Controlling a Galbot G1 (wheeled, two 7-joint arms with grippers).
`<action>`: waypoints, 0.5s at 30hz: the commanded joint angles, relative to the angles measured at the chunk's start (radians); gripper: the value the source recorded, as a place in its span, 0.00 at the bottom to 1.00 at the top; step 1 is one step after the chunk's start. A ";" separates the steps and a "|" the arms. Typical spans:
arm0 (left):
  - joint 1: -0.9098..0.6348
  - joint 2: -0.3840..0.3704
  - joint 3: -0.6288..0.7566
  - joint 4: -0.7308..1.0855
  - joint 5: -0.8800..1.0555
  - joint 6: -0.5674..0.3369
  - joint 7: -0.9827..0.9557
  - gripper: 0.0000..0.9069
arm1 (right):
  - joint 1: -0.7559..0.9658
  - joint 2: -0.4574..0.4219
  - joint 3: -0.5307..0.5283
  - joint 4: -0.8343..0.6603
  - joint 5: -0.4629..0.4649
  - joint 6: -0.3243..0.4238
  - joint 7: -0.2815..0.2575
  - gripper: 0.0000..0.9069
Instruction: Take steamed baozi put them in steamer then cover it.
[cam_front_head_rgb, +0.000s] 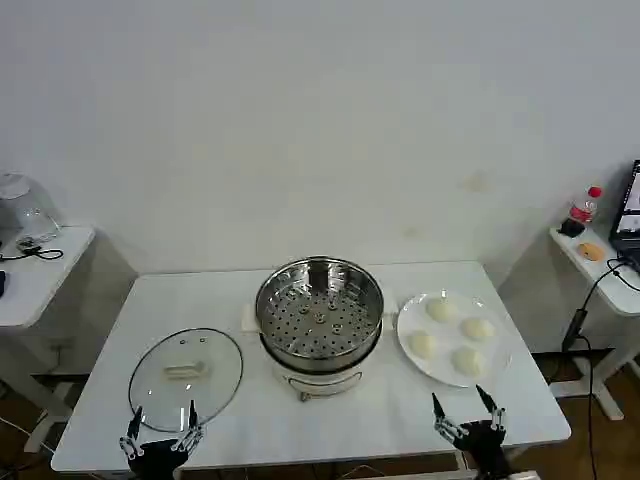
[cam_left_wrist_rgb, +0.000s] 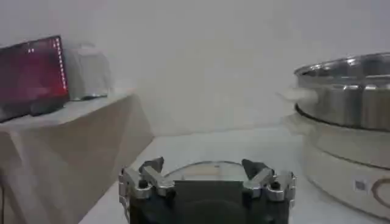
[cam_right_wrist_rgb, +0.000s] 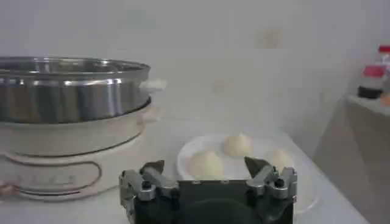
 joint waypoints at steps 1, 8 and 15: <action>-0.005 0.004 0.001 -0.029 0.019 0.078 -0.006 1.00 | 0.222 -0.272 0.060 -0.029 -0.046 -0.177 -0.006 1.00; -0.014 -0.003 0.005 -0.007 0.120 0.061 0.022 1.00 | 0.469 -0.530 -0.015 -0.240 -0.154 -0.300 -0.197 1.00; -0.019 -0.007 -0.004 -0.004 0.159 0.038 0.047 1.00 | 0.816 -0.719 -0.271 -0.495 -0.442 -0.198 -0.496 1.00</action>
